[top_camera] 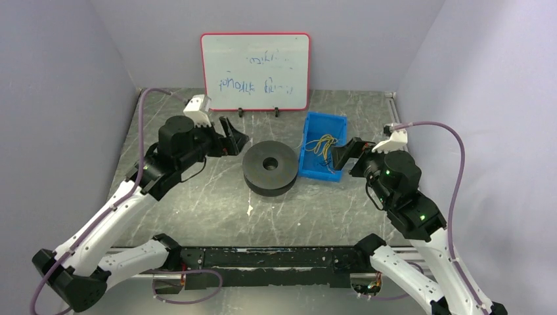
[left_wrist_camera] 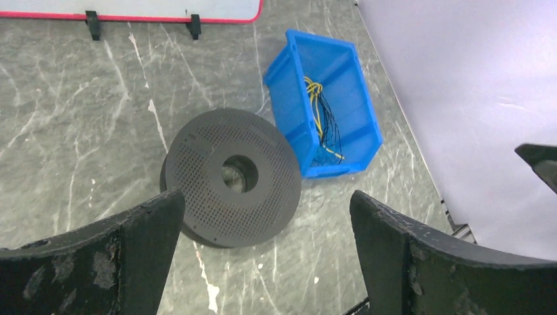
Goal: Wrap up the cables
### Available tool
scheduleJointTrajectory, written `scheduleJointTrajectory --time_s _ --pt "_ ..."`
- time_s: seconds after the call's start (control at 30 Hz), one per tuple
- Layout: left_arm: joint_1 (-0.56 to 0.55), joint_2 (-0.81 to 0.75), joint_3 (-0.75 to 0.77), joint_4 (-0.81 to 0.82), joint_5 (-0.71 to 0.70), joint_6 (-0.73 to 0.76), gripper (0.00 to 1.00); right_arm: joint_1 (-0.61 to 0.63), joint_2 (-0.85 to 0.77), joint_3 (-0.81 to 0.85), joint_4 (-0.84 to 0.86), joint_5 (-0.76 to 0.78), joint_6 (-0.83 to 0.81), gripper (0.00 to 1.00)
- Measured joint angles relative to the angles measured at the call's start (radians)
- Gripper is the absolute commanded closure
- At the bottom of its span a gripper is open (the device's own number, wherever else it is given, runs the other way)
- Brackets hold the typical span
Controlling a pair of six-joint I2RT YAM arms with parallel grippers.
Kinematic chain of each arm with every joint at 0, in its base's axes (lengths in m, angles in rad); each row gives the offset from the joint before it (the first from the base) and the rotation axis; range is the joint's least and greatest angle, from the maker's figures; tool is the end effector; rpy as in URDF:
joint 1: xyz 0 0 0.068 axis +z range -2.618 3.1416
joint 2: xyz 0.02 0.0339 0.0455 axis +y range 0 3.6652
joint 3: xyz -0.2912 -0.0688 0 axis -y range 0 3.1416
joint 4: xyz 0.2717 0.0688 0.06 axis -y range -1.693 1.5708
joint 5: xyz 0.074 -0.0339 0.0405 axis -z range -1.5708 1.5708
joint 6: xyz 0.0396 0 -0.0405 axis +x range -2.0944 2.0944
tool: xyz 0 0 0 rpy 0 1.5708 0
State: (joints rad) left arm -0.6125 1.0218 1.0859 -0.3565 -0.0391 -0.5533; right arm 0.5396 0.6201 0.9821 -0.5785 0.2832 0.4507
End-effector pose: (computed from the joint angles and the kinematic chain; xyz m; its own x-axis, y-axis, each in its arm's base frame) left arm 0.2006 -0.1391 0.4065 -0.4865 -0.3000 -0.8206 0.3388 0.8010 -0.4936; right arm 0.1132 0.0549 0.4110 -0.2788 0.3205 -0.9053 -0.1530 0.9158 0.3714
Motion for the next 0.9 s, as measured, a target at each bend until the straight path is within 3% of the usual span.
scheduleJointTrajectory --time_s 0.23,0.9 --pt "0.000 -0.069 -0.052 -0.057 0.011 0.027 0.00 0.000 0.024 -0.016 0.000 -0.046 -0.042 0.00" --pt "0.000 0.024 -0.224 -0.083 0.026 -0.032 0.02 0.000 0.039 -0.171 0.049 -0.097 -0.058 0.00"
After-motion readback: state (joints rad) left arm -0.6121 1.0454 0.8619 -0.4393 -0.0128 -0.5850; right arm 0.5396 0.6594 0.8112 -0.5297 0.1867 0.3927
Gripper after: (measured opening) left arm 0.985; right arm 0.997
